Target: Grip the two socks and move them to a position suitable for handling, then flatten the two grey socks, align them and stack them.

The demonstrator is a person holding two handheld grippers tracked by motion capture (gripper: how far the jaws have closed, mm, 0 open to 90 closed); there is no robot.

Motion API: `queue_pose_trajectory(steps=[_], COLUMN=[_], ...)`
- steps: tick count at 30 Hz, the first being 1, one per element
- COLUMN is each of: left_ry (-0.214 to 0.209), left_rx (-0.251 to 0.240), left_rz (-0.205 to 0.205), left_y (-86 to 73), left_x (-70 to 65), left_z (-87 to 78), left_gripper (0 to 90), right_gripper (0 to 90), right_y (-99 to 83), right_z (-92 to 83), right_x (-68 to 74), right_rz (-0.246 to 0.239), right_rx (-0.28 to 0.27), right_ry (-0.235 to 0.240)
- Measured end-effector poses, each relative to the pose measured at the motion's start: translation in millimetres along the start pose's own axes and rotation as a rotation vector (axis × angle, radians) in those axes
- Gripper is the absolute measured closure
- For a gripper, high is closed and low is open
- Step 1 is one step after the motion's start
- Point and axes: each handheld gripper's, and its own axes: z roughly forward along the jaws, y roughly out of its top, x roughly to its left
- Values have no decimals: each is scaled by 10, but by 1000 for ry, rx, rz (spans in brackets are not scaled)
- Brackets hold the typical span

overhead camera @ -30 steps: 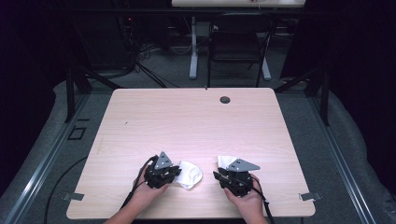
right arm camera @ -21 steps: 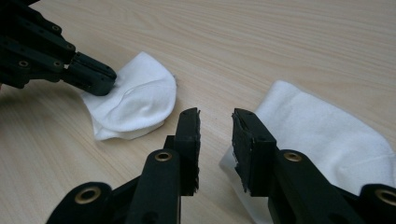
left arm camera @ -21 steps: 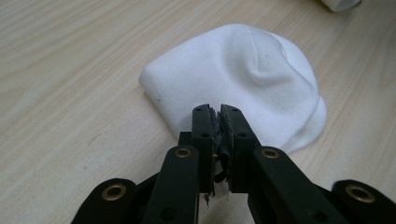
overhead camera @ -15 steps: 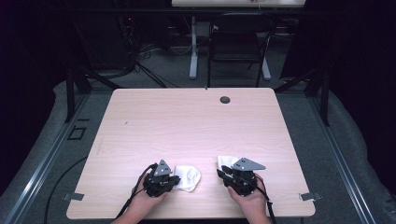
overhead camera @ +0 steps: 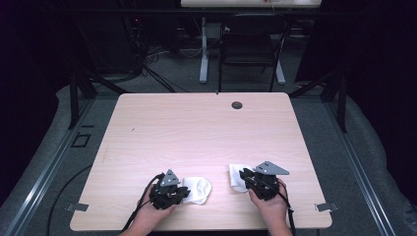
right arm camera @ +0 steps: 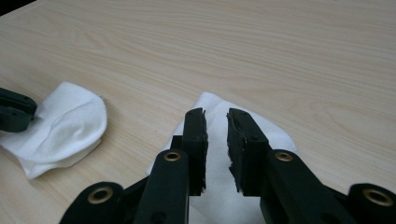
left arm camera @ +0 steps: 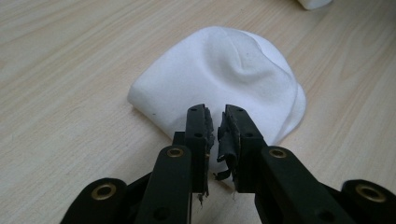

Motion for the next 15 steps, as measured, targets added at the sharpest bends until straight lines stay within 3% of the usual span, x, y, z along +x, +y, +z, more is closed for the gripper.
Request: queue_pose_trajectory(steps=[6,15], left_ry=[17,37], left_rx=[-28,-54], left_rz=[-8,-43], left_y=[24,33], left_x=[48,162], left_z=[-58,-144], left_gripper=[776,759], right_gripper=[780,798], right_y=[-4,7], right_z=[73,212], right_x=[-49,36], right_rz=[-2,-33], right_rx=[20,76], right_ry=[-8,21])
